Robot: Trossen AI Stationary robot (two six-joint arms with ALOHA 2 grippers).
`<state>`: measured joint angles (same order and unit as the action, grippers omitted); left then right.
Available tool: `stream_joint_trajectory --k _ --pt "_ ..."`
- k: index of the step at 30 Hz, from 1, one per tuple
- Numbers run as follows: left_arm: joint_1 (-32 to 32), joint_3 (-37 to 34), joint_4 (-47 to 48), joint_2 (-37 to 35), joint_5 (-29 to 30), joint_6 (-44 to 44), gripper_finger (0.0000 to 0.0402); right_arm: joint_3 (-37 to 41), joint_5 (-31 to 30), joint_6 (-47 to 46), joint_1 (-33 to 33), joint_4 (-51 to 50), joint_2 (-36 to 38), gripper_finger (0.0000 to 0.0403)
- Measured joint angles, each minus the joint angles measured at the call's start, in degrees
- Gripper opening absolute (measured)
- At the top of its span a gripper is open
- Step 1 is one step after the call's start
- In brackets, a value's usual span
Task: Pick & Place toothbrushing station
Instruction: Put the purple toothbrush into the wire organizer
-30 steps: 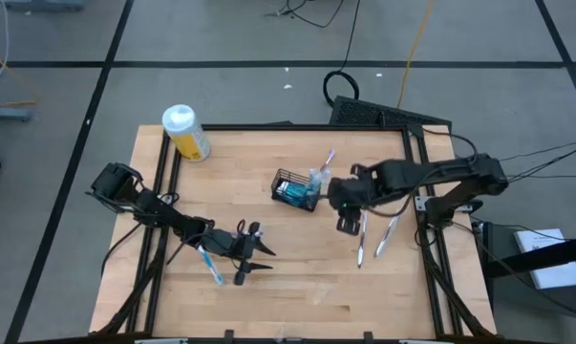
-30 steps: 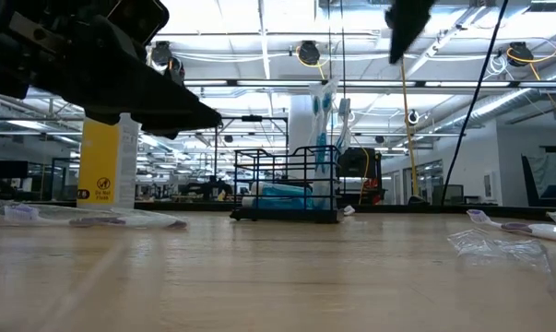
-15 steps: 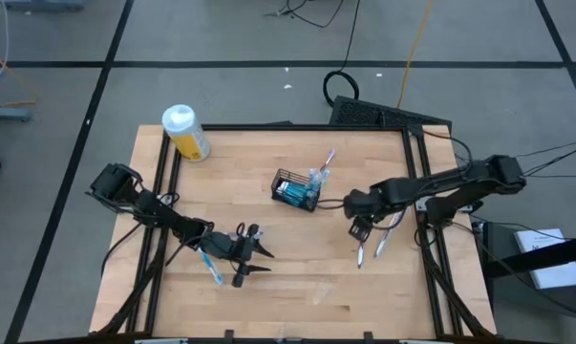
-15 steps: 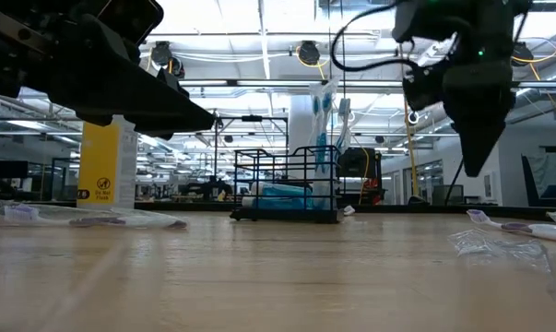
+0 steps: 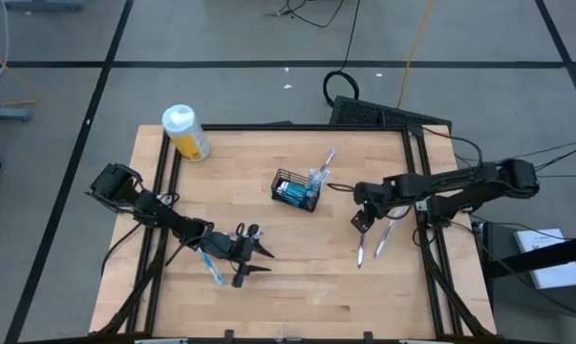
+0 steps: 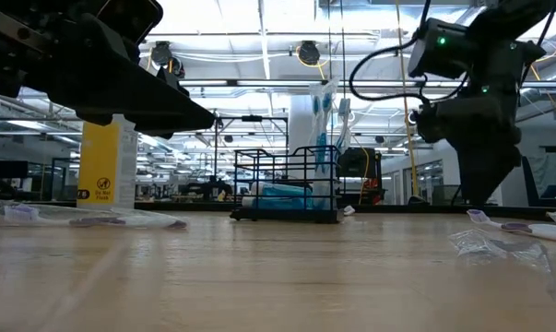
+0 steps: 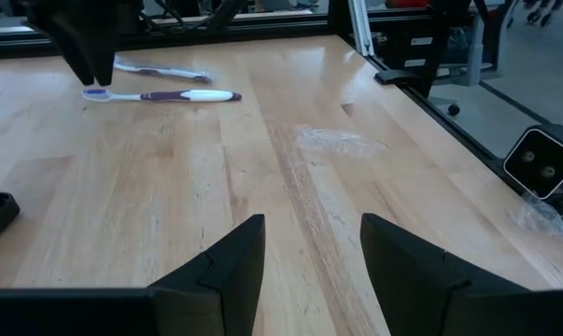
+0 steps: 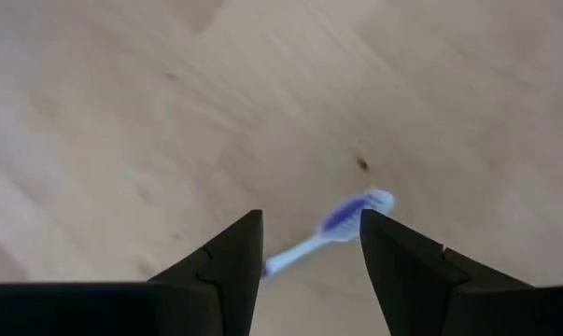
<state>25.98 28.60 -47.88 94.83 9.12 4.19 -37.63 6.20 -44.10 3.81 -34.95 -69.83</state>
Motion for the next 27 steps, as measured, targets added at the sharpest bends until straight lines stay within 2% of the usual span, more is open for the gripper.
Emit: stream_joint_trajectory --k 15,27 --pt "0.0 0.0 0.0 0.0 0.0 -0.5 0.0182 0.0 -0.3 -0.4 0.0 -3.1 -1.1 0.0174" --pt "0.0 0.0 0.0 0.0 0.0 -0.5 0.0182 1.5 -1.5 -0.9 0.0 -0.5 -1.1 0.0174"
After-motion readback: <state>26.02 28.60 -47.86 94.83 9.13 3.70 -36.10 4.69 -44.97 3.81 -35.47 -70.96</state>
